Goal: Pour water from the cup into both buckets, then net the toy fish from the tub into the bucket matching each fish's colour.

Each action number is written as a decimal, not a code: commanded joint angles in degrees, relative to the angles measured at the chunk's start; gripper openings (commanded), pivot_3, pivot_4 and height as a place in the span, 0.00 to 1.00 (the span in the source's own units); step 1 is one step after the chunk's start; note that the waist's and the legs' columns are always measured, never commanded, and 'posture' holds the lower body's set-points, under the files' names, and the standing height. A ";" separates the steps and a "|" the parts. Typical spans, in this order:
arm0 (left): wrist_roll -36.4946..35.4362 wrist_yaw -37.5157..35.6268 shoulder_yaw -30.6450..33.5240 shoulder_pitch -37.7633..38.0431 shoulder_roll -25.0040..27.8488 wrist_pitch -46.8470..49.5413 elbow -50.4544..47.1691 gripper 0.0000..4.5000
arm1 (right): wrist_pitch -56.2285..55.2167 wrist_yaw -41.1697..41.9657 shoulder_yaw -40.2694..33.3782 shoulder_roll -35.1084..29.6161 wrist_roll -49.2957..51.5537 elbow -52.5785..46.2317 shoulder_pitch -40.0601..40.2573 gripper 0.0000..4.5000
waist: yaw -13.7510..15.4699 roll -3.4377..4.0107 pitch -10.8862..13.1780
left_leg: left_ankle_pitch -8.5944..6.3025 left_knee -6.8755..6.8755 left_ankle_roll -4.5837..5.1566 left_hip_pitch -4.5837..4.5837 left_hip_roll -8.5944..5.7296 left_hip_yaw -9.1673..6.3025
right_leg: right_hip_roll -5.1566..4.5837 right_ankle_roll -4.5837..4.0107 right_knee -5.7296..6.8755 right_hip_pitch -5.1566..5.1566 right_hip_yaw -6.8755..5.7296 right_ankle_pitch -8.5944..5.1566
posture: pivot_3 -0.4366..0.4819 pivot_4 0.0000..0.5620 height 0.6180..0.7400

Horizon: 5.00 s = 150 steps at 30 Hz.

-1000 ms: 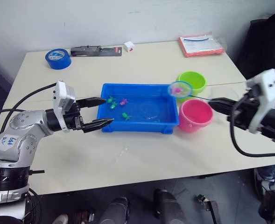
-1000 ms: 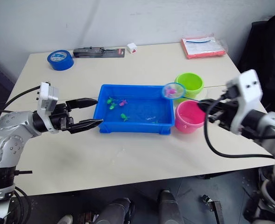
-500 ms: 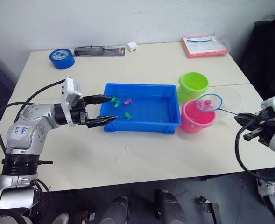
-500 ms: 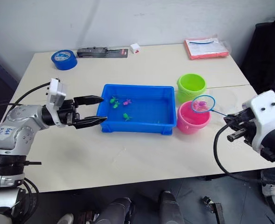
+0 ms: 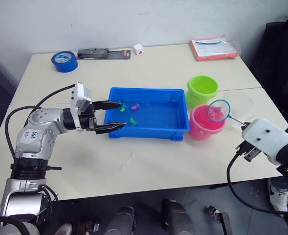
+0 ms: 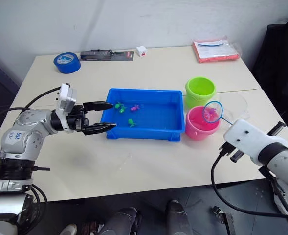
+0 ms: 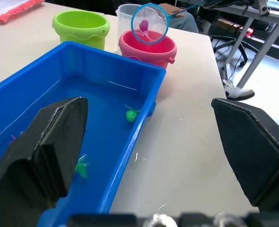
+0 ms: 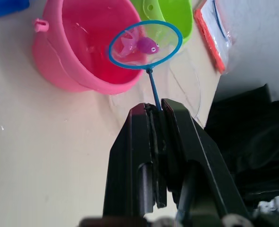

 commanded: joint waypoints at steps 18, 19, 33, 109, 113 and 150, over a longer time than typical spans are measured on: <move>-1.08 0.67 2.02 1.57 -0.26 -0.11 -3.44 1.00 | -37.42 -8.18 2.09 6.02 -36.85 10.74 8.73 0.18 | -0.07 -0.01 -0.01 | 0.00 0.03 0.00 0.08 0.00 0.05 | 0.08 0.01 0.04 0.05 0.05 0.00 | 0.48 0.27 1.00; -1.33 0.74 2.23 1.90 -0.20 0.05 -3.92 1.00 | -38.86 -9.25 1.96 6.57 -38.76 11.13 9.25 0.18 | -0.07 -0.01 -0.01 | 0.00 0.03 0.00 0.09 0.00 0.05 | 0.08 0.01 0.04 0.05 0.06 0.00 | 0.48 0.27 1.00; -1.83 1.14 2.97 2.89 -0.40 0.38 -5.52 1.00 | -46.28 -15.56 -0.58 11.38 -51.65 14.04 6.42 0.18 | -0.15 -0.01 -0.01 | 0.02 0.03 -0.03 0.20 0.00 0.08 | 0.12 0.00 0.10 0.13 0.09 0.00 | 0.48 0.27 1.00; -9.73 18.72 21.83 22.58 8.18 11.68 -27.31 1.00 | 31.05 7.76 28.29 37.23 17.59 60.10 -73.34 0.18 | -3.16 0.01 -0.01 | -0.03 -0.06 -0.06 -0.16 0.25 0.31 | 0.07 -0.24 0.20 -0.41 -0.20 0.15 | 0.48 0.27 1.00; -9.53 18.48 20.31 21.15 7.40 11.00 -25.81 1.00 | 33.06 6.69 25.00 37.32 19.55 53.67 -70.56 0.18 | -3.17 0.01 -0.01 | -0.03 -0.09 -0.06 -0.16 0.25 0.30 | 0.08 -0.24 0.19 -0.41 -0.22 0.15 | 0.48 0.27 1.00; -6.30 2.95 7.33 2.92 5.30 4.21 -6.92 1.00 | 16.74 10.06 -9.23 4.78 26.59 12.24 -25.44 0.18 | -0.66 0.00 -0.02 | -0.04 0.07 -0.01 -0.15 0.21 0.44 | 0.02 -0.18 0.14 -0.38 -0.15 0.19 | 0.48 0.27 1.00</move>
